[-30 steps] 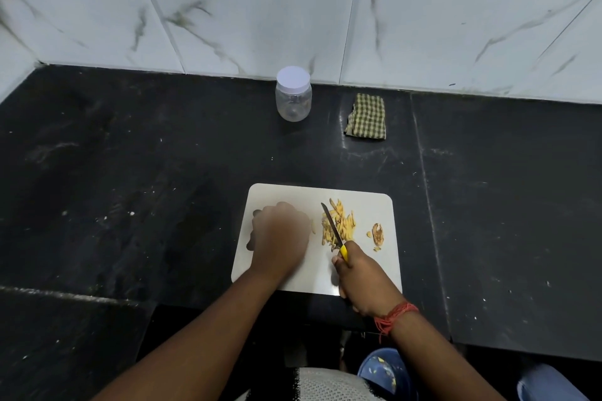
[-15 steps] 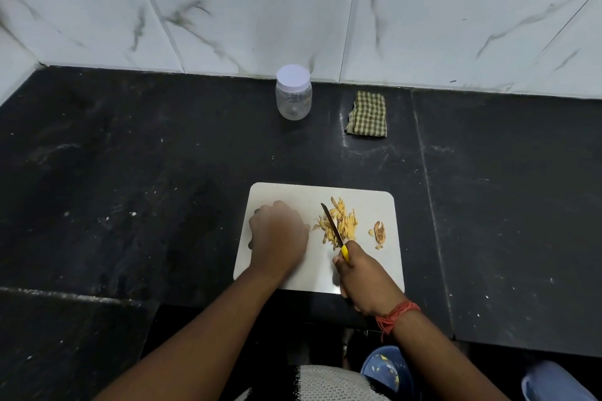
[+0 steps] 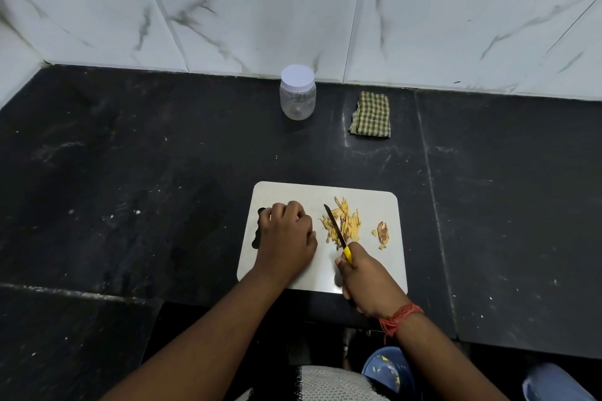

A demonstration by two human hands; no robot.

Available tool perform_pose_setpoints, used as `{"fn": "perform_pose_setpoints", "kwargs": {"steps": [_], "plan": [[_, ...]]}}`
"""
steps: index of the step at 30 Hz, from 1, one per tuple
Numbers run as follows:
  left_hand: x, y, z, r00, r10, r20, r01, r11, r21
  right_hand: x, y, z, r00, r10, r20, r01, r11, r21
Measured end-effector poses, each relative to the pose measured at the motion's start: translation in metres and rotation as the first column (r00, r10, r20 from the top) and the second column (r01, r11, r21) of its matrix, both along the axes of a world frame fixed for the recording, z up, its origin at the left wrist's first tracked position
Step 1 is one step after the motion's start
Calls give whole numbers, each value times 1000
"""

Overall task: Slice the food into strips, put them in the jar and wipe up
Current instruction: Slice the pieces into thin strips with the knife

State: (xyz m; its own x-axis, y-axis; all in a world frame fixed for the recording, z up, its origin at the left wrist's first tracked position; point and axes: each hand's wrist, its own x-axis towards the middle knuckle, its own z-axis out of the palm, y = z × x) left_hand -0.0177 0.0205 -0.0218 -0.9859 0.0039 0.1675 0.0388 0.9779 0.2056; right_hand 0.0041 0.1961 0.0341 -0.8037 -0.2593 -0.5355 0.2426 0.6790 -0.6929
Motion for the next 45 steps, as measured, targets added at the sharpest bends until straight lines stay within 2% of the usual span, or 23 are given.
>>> {"fn": "perform_pose_setpoints", "kwargs": {"steps": [4, 8, 12, 17, 28, 34, 41, 45], "plan": [[3, 6, 1, 998, 69, -11, -70, 997, -20, 3, -1, -2, 1000, -4, 19, 4, 1000, -8], [7, 6, -1, 999, 46, -4, -46, 999, -7, 3, -1, 0, 1000, 3, 13, -3, 1000, -10], [13, 3, -3, 999, 9, -43, -6, 996, 86, 4, -1, 0, 1000, 0, 12, 0, 1000, -9], [11, -2, -5, 996, 85, 3, -85, 983, 161, 7, 0, -3, 1000, -9, 6, 9, 1000, 6], [-11, -11, 2, 998, -21, 59, 10, 981, 192, 11, 4, -2, 999, 37, -8, -37, 998, 58], [0, -13, -3, 991, 93, 98, -117, 952, 281, 14, 5, -7, 997, 70, -30, -67, 994, 89], [1, -3, -5, 976, 162, 147, -199, 936, 290, 15, 0, -13, 970, 219, -106, -196, 962, 188], [0, 0, -5, 967, 187, 171, -231, 927, 295, 16, -1, -14, 966, 236, -109, -211, 956, 205]]}}
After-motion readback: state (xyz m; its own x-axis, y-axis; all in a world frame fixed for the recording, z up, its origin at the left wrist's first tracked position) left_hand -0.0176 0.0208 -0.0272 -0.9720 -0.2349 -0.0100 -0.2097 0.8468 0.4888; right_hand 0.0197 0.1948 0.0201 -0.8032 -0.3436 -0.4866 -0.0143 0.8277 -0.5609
